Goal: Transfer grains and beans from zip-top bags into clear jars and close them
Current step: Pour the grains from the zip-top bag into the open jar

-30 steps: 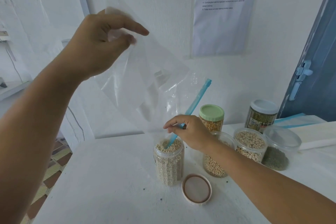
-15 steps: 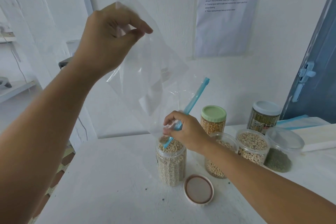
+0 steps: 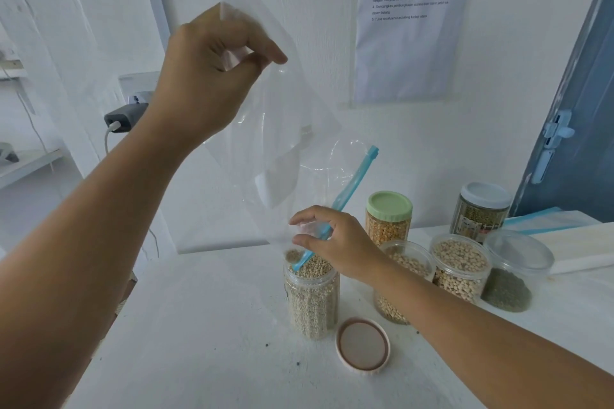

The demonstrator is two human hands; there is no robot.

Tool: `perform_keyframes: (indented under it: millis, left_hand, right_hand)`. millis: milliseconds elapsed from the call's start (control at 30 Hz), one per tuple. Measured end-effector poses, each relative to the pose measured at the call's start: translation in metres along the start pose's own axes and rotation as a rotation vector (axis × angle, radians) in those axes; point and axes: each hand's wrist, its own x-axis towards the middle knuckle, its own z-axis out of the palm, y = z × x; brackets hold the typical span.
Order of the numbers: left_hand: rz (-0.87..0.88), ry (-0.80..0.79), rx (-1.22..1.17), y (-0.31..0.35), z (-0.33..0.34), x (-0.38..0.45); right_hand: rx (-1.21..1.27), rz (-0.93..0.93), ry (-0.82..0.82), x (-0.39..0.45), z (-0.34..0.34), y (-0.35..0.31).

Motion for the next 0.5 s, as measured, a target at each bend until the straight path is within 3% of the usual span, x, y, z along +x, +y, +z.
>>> perform_keyframes:
  millis: [100, 333, 500]
  left_hand:
    - [0.003, 0.0, 0.005, 0.0008, 0.0, 0.0004]
    - [0.012, 0.035, 0.001, 0.0055, 0.0027, 0.0057]
    - [0.043, 0.042, 0.037, 0.0059, 0.0029, 0.0074]
  right_hand:
    - [0.017, 0.0, -0.03, -0.0009, -0.0026, 0.0012]
    - [0.049, -0.022, 0.185, -0.0003, 0.0031, 0.0045]
    - [0.073, -0.001, 0.067, -0.0062, 0.0009, 0.0014]
